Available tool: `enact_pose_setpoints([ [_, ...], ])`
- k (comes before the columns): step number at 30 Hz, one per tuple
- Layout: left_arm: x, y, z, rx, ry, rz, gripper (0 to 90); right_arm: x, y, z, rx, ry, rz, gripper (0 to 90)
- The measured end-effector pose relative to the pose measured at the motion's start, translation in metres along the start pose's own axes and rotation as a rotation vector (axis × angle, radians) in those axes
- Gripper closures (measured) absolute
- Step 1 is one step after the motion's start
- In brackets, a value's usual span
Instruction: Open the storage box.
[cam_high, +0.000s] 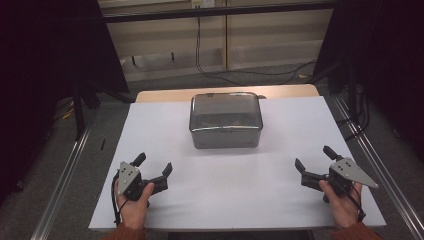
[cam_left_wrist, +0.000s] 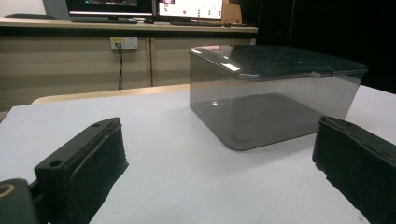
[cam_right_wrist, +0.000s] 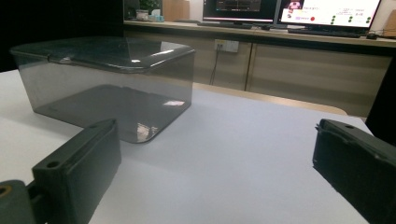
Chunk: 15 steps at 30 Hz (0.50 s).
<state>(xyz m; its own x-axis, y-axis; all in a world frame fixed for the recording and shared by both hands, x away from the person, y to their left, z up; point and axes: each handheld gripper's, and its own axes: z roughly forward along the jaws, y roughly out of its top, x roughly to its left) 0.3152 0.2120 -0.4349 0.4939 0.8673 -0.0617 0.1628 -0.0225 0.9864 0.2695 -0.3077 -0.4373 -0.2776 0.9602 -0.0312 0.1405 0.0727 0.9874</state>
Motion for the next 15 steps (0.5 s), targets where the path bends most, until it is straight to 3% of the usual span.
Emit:
enact_pose_setpoints([
  [7, -0.0006, 0.0001, -0.0001, 0.004, -0.008, 0.010, 3.1, 0.0017, -0.0005, 0.0019, 0.004, 0.036, 0.000, 1.1],
  [15, 0.0005, -0.0004, 0.0000, 0.014, -0.010, -0.019, 3.1, 0.0044, 0.0016, 0.0052, 0.002, 0.056, -0.005, 0.7],
])
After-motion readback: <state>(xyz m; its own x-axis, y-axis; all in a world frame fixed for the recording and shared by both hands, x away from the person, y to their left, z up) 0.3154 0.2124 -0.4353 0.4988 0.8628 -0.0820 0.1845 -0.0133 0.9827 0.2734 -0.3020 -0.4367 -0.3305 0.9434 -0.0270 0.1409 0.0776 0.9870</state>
